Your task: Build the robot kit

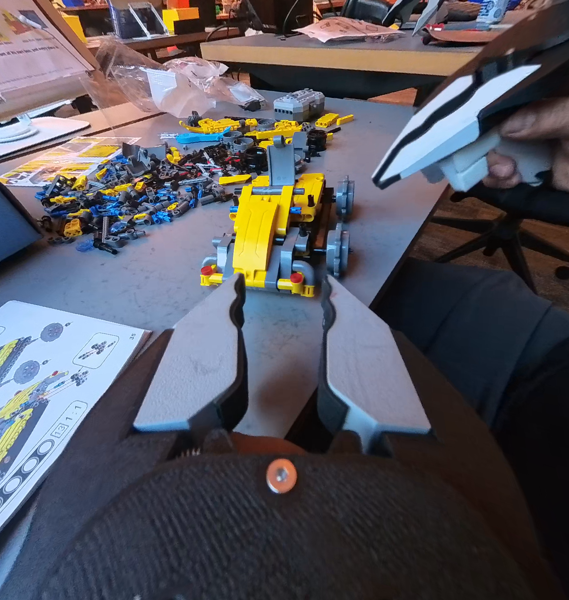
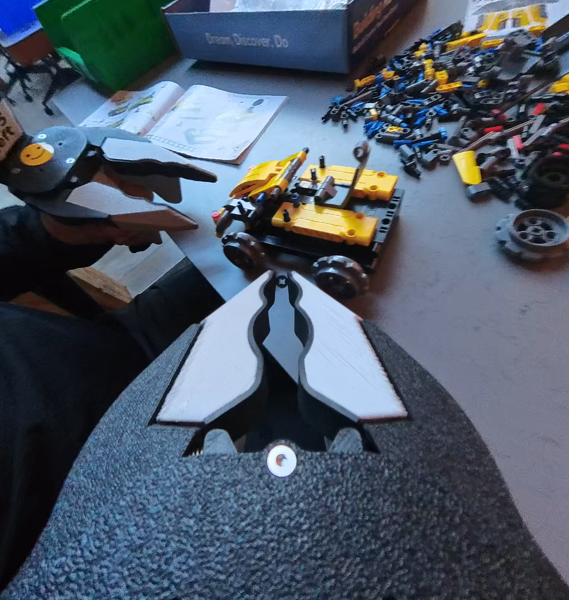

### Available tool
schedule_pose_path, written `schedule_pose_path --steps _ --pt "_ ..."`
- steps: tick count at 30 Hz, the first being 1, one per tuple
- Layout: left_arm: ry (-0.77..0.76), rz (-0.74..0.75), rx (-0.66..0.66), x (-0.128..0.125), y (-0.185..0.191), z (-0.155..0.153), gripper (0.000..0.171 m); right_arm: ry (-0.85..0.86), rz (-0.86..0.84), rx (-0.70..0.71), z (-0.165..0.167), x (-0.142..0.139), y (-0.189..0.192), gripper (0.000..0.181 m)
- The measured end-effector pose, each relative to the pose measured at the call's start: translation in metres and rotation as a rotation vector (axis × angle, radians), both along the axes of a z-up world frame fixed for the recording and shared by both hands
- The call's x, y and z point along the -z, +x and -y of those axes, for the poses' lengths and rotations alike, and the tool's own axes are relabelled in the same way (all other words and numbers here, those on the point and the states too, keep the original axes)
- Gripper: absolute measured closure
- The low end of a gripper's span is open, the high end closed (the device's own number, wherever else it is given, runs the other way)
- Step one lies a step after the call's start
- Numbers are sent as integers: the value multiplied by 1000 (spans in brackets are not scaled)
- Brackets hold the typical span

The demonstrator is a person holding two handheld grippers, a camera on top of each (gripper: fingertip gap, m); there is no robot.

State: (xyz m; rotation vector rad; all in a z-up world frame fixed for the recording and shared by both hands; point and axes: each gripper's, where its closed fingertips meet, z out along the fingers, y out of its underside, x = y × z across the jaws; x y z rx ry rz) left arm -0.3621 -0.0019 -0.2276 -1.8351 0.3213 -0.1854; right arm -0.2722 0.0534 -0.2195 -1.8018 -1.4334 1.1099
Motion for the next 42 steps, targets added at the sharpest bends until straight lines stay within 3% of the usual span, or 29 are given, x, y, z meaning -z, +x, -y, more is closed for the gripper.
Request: schedule_pose_path --steps 6,14,20,24,26,30,36,42 --pt "11 -8 12 0 2 1 137 -27 -2 -21 12 11 -1 174" --pt "41 -19 28 -6 6 2 151 -43 -48 -71 25 4 -1 174" --pt "77 -46 140 -9 33 6 149 -38 -99 -114 36 -7 -5 174" --pt "108 7 263 -14 58 16 150 -63 -204 -240 60 -19 -9 173" --pt "108 39 346 -14 72 24 159 -66 -228 -316 75 -21 -9 173" --pt "112 104 406 -19 80 29 158 25 -232 -382 88 -22 -11 174" --pt "153 -75 308 -12 66 20 153 -5 -248 -317 79 -27 -22 174" --pt "230 -155 196 -22 49 13 157 -280 -372 -235 75 -36 -27 174"
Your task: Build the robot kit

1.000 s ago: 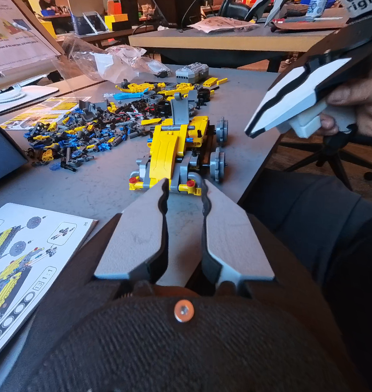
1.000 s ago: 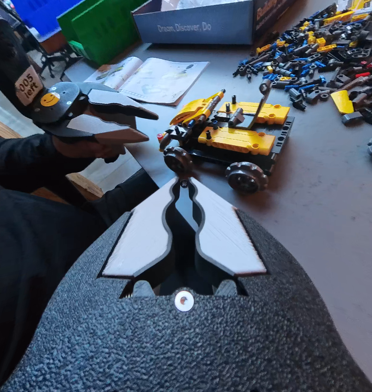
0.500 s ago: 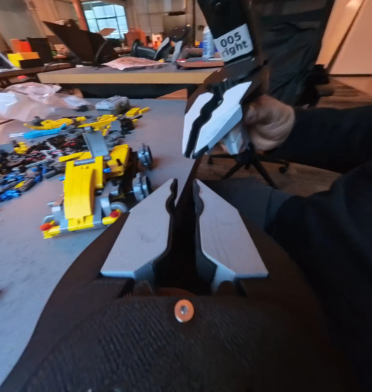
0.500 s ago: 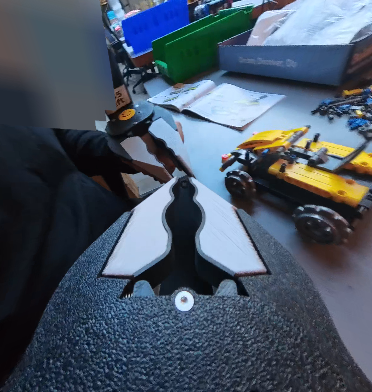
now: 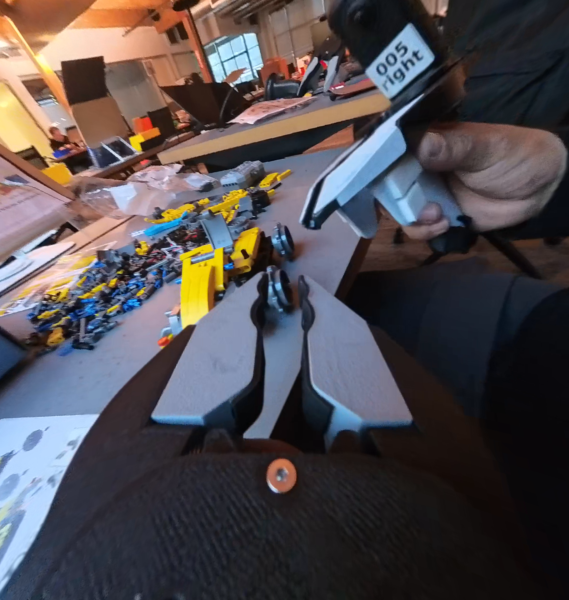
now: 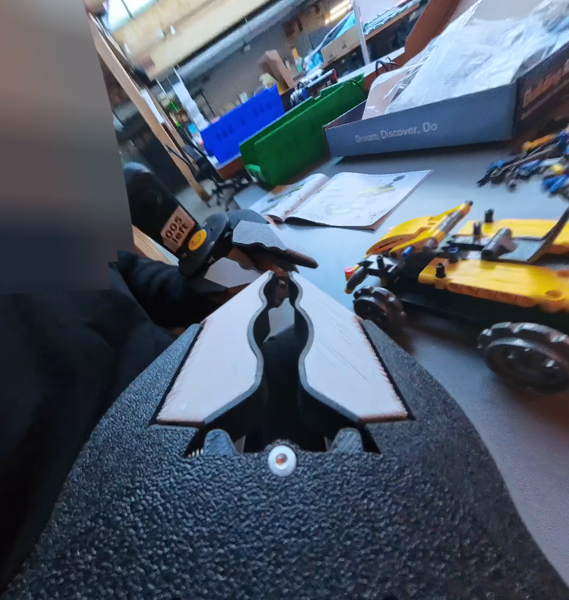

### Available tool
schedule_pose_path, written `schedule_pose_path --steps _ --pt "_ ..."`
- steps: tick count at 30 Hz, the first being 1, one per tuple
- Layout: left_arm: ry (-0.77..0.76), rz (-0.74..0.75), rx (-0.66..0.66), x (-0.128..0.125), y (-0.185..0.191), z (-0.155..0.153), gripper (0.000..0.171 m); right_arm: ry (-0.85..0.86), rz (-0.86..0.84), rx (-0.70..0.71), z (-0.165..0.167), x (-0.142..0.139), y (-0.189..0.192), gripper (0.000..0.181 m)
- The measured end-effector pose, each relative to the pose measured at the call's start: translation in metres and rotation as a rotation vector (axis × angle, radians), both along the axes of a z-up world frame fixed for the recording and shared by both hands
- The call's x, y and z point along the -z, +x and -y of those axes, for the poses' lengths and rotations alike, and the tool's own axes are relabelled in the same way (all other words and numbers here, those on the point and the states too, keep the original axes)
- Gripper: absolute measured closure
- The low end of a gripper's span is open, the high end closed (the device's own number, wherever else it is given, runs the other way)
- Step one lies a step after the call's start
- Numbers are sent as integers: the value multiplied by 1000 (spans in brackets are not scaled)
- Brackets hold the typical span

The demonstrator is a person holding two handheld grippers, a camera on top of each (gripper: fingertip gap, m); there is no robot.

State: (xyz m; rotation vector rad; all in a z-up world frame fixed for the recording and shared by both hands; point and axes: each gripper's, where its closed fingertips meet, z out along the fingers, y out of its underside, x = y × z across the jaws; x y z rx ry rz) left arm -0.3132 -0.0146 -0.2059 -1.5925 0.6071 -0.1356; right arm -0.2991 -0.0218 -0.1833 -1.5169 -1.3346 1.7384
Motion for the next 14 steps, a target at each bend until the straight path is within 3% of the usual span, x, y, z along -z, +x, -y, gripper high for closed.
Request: schedule_pose_path --steps 7,14 --pt "117 -60 2 -16 10 6 161 -540 -127 -128 2 -23 5 175" --pt "203 -9 63 -35 20 16 161 -691 -102 -185 11 -22 6 175"
